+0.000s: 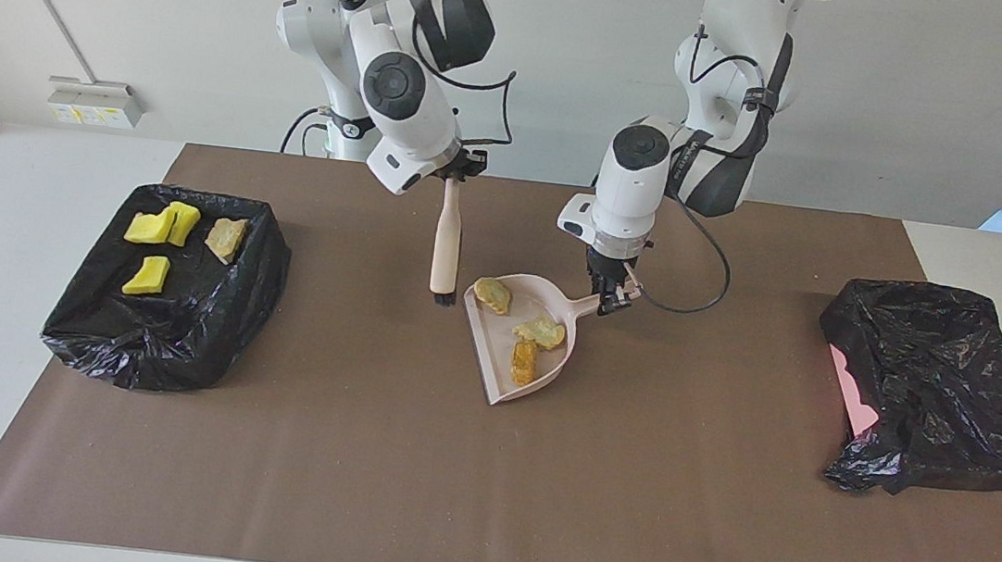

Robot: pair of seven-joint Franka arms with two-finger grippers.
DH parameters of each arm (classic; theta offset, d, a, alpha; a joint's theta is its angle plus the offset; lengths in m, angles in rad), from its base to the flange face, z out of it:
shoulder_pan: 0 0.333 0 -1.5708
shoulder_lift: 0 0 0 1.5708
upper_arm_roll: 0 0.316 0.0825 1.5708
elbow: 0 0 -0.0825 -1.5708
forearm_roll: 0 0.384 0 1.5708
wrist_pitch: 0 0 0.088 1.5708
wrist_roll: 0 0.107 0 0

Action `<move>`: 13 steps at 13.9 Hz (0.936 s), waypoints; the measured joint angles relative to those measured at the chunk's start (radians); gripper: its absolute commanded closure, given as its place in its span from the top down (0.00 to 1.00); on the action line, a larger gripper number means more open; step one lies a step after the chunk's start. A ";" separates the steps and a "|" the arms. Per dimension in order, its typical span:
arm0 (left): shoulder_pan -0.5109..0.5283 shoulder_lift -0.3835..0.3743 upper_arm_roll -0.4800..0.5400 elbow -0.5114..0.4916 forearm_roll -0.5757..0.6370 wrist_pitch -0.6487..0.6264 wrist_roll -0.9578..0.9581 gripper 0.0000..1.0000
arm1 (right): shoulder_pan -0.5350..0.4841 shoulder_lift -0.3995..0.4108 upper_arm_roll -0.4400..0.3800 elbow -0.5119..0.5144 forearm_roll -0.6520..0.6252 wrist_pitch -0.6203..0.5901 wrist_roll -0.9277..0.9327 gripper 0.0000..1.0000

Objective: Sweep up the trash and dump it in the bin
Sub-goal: 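Carry the loaded dustpan to the black bag with the left gripper, then tip the dustpan into the bag while the right gripper sets down the brush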

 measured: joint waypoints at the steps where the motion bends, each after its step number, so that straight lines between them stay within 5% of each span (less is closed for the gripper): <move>1: 0.030 -0.015 0.002 0.007 0.000 -0.024 0.042 0.00 | 0.044 -0.018 0.004 -0.021 -0.004 0.024 0.061 0.00; 6: 0.196 -0.140 0.009 0.016 0.000 -0.138 0.225 0.00 | 0.198 -0.139 0.010 -0.240 0.017 0.242 0.156 0.00; 13: 0.530 -0.223 0.017 0.016 -0.141 -0.239 0.661 0.00 | 0.295 -0.078 0.010 -0.375 0.029 0.474 0.187 0.00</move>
